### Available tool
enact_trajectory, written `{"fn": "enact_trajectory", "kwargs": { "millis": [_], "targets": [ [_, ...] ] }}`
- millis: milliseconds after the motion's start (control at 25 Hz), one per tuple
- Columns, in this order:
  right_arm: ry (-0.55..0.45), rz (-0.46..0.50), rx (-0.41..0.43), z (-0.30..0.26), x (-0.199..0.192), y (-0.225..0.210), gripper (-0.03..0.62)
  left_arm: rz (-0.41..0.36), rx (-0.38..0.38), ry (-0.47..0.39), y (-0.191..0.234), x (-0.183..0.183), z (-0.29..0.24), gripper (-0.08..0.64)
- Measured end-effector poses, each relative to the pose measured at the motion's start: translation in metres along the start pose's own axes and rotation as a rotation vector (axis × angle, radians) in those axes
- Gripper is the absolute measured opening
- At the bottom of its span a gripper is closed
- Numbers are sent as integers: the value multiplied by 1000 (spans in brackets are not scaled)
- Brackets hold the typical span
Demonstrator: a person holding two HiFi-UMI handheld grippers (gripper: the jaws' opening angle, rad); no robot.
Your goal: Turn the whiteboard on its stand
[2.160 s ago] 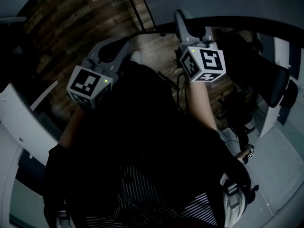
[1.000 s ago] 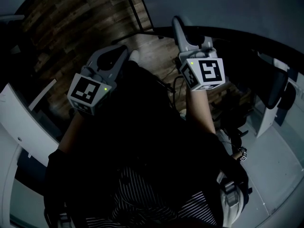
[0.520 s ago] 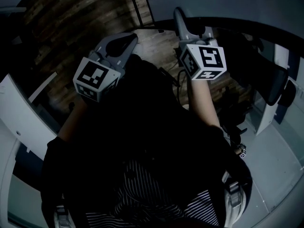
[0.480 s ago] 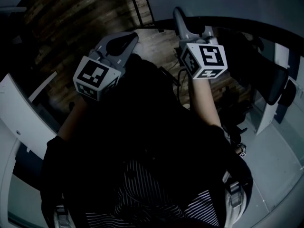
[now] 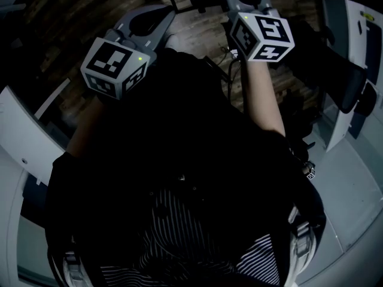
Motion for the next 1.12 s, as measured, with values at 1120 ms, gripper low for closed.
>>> {"fn": "enact_trajectory", "kwargs": {
  "millis": [1120],
  "targets": [
    [-42,-195,136,90,-71,57,127,-181,-153,7,-37,6,4,-3]
  ]
}}
Point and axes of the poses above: the fingertips, and each gripper's own axes: z backward along the fingers, y to its left, x out of its top, the point moved 9 cm from there along z, backward along the fingers, and after that the axes turned 11 degrees about y, right-handed, at the moved point
